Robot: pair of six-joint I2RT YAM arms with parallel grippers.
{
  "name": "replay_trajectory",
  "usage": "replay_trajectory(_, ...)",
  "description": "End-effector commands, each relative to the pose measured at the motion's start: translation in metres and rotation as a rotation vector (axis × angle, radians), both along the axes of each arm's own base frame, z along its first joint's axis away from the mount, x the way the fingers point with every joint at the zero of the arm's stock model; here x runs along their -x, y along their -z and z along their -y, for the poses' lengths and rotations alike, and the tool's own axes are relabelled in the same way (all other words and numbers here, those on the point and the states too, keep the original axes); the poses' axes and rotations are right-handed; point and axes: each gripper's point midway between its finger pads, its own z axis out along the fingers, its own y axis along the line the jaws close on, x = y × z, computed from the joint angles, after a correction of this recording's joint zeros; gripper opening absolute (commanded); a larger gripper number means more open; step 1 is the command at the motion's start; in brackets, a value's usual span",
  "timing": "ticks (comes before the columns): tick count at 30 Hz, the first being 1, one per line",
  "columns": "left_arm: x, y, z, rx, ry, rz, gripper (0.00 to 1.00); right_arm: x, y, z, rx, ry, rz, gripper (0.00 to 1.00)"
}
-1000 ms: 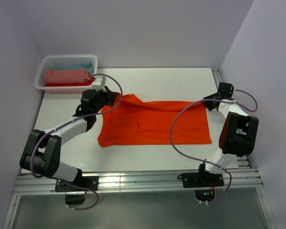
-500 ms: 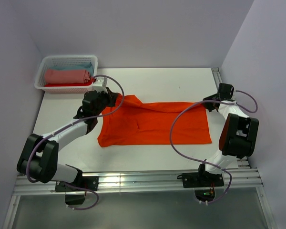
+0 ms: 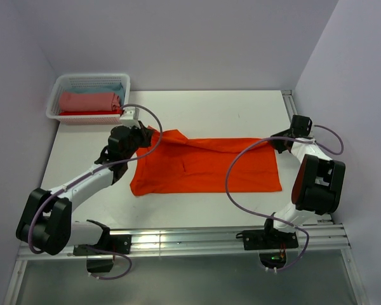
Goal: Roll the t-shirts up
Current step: Fold the tshirt
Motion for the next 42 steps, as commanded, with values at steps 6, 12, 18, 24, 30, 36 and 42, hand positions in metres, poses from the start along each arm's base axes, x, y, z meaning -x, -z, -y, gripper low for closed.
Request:
replay_trajectory(6,0.009,-0.003,-0.005,0.035,-0.027,-0.002,0.00,0.004,0.000,0.009,0.007,0.017,0.014,0.00)
replay_trajectory(12,0.013,0.004,-0.006,0.025,-0.026,-0.011,0.00,0.007,0.003,0.017,0.006,0.038,-0.001,0.00)
replay_trajectory(18,0.015,0.010,-0.006,0.015,-0.029,-0.023,0.00,0.010,0.004,0.025,-0.019,0.059,0.002,0.00)
replay_trajectory(24,0.017,0.012,-0.004,0.018,-0.021,-0.026,0.00,0.012,0.010,0.029,-0.016,0.070,-0.008,0.00)
replay_trajectory(30,0.024,0.014,-0.002,0.009,-0.017,-0.031,0.00,0.017,0.019,0.028,-0.033,0.077,-0.023,0.00)
replay_trajectory(36,0.029,0.013,-0.004,0.005,-0.019,-0.032,0.00,0.019,0.021,0.030,-0.035,0.083,-0.030,0.00)
replay_trajectory(42,0.036,0.009,-0.005,0.004,-0.020,-0.025,0.00,0.018,0.022,0.029,-0.040,0.078,-0.026,0.00)
